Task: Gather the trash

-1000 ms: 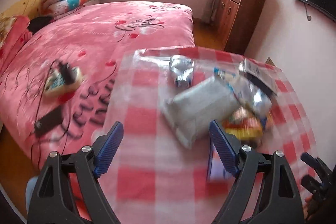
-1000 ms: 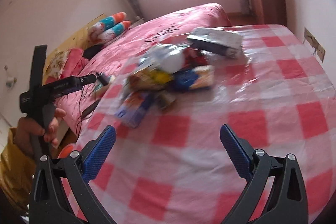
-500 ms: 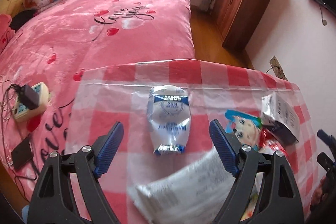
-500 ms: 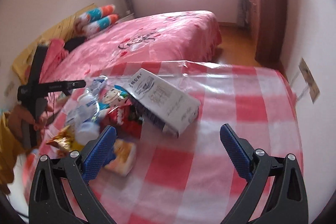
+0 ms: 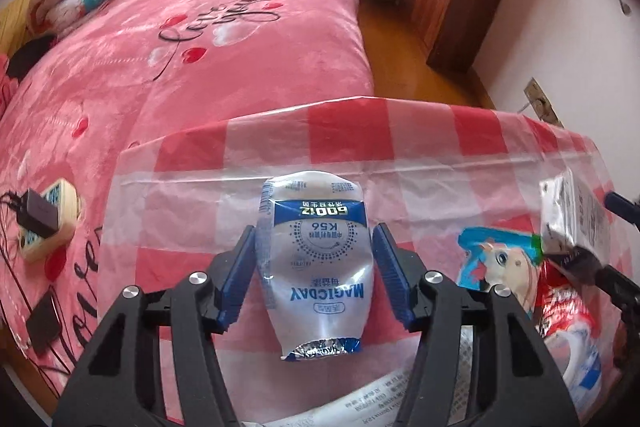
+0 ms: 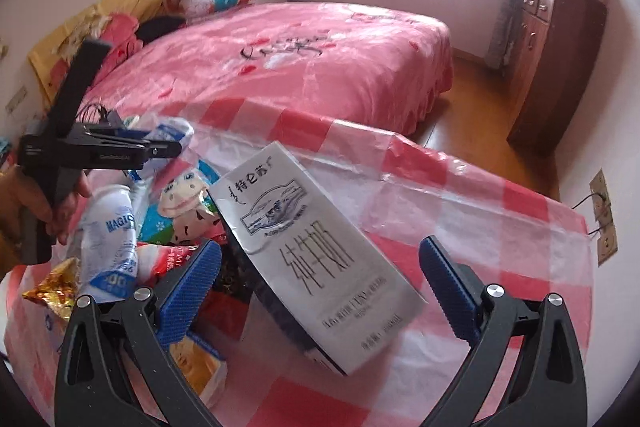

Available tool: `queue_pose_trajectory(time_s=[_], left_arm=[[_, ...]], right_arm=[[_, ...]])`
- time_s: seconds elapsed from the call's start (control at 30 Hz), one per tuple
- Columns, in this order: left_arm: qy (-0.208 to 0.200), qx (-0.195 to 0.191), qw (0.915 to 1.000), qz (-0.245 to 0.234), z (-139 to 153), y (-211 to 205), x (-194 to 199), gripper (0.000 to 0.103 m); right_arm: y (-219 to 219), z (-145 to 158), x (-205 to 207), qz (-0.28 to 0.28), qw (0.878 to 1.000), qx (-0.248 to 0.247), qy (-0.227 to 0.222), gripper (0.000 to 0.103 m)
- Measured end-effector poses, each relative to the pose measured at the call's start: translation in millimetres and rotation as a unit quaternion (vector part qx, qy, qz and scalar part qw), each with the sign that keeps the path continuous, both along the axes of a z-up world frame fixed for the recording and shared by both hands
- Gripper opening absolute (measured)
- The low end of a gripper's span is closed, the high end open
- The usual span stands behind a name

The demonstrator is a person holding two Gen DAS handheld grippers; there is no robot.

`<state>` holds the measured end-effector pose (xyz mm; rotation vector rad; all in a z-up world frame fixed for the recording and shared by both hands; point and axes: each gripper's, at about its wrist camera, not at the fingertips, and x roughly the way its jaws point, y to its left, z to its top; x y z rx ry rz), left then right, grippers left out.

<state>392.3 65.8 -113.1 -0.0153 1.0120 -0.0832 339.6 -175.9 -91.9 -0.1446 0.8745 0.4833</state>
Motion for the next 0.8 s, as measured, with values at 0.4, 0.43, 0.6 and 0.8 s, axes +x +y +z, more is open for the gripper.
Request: queue_pose_trajectory(time_s=[0.4, 0.43, 0.6, 0.8], left_arm=[[-0.008, -0.019, 0.9985, -0.051, -0.8, -27.4, -64.7, 0.059], [-0.009, -0.024, 0.9984, -0.050, -1.2, -27.1, -72.5, 0.059], [-0.011, -0.036, 0.9978, -0.055, -1.3, -31.9, -117.0, 0.059], [-0.018, -0.042, 0.9968, -0.065, -0.7, -41.7, -175.3, 0.059]], right_arm=[[17.6, 2.3, -53.1, 0.031, 0.999, -0.016, -0.010, 0.062], [15.3, 2.3, -63.3, 0.029, 0.999, -0.010, -0.010, 0.061], [9.1, 5.2, -103.6, 0.027, 1.000, 0.009, -0.005, 0.061], [3.2, 12.0, -161.9, 0.020, 1.000, 0.013, -0.010, 0.061]])
